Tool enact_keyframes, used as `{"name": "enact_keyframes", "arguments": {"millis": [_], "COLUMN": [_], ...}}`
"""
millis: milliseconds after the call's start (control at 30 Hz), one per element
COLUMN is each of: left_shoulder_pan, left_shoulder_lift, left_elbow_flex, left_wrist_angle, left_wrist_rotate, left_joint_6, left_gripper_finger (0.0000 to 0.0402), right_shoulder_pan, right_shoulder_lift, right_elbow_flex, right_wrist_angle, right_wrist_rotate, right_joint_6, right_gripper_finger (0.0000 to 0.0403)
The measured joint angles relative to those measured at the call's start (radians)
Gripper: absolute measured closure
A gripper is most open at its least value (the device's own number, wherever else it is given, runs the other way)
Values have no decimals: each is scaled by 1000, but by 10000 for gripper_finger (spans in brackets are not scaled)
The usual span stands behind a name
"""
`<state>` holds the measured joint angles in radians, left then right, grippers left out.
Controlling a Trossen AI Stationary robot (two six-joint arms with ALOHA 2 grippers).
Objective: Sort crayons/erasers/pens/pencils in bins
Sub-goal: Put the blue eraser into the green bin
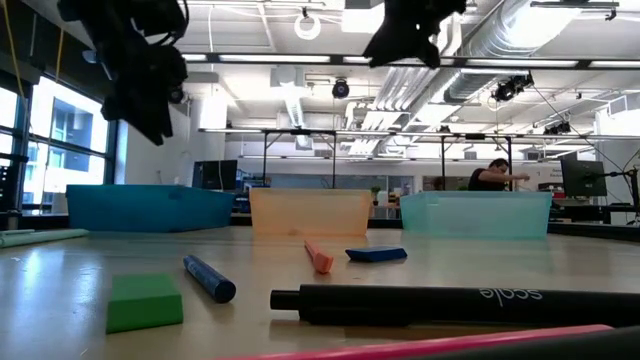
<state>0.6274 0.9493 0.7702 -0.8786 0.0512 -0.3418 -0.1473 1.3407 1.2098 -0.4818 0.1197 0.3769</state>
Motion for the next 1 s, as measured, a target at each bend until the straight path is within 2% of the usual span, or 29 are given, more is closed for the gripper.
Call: {"name": "enact_keyframes", "arguments": {"millis": [267,533,633,800,1000], "left_shoulder_pan": [-139,-273,-312,-367,-412], "left_shoulder_lift": [-34,-34,-34,-34,-34], "left_elbow_flex": [-9,-9,-9,-9,-9], "left_wrist_angle": [15,5,-20,-76,-86], "left_wrist_rotate": [-28,-40,-70,-119,-123], "left_joint_6": [-44,-74,-75,-75,-56], "left_gripper_finger": [245,245,245,245,245], "right_shoulder_pan": [95,218,253,308,366], "right_shoulder_lift": [40,210,264,331,402], "right_elbow_flex": [121,281,313,328,328], "right_wrist_angle": [-177,-391,-454,-451,-419], "right_wrist_rotate": [17,13,-20,-49,-70], "right_joint_6": [-19,-121,-150,-152,-209], "right_gripper_finger": [316,316,316,316,305]}}
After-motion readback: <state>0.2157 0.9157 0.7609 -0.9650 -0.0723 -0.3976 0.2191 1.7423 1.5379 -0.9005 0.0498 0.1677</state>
